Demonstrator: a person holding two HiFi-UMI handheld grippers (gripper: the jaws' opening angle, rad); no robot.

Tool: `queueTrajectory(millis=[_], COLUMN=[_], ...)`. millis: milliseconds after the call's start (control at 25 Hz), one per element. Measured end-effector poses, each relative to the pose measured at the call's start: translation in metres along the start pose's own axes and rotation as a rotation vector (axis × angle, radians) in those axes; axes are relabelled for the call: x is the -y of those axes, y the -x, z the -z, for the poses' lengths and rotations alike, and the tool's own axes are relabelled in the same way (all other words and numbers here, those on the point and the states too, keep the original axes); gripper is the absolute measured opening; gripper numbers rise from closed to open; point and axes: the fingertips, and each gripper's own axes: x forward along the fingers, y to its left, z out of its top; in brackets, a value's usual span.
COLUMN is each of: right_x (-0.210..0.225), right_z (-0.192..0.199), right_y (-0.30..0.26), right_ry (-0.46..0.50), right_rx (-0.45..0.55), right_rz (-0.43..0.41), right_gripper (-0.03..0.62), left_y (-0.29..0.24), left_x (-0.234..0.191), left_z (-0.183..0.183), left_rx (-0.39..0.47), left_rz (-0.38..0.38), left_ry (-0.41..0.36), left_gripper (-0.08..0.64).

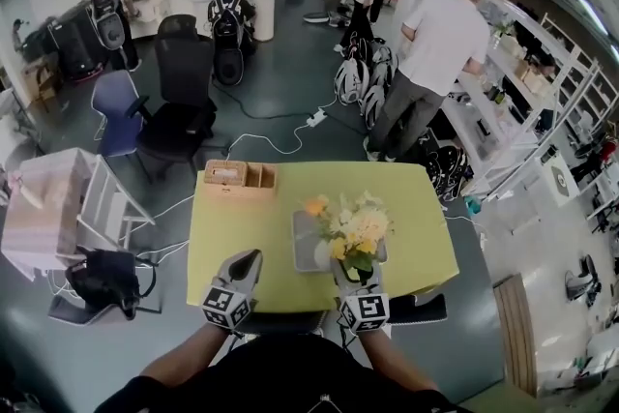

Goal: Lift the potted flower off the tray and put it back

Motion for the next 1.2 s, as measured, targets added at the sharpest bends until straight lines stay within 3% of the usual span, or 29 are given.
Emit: queueTrajectory(millis=[240, 520, 720, 1040, 1200], right_x=[0.03, 0.081, 0.124, 0.159, 0.165], right_z=[0.014, 0.059, 0.105, 0.189, 0.219], right_y=[-0.025, -0.076, -0.112, -0.14, -0.15], right_ry=[0.014, 0.001, -0.009, -0.026, -0.036], right_rx=[0.024, 0.007, -0.019, -0.074, -0.085], right_rz=[0.02, 0.046, 0.079, 0.089, 0.083], right_gripper=[0.219, 0.219, 0.219, 0.219, 0.219], left_y=[0.002, -0.001, -0.007, 0.004, 0.004], left_x=[-0.004, -0.018, -0.024, -0.026, -0.026], left_z=[0.015, 0.038, 0.058, 0.1, 0.114], left_rx=[-0.035, -0.096, -0.149, -0.26, -0.297], left_rz=[-0.024, -0.077, -0.114, -0.204, -0.213], left_ry=[0.015, 0.025, 0.021, 0.037, 0.033], left_gripper=[0.006, 0.006, 0.006, 0.006, 0.006])
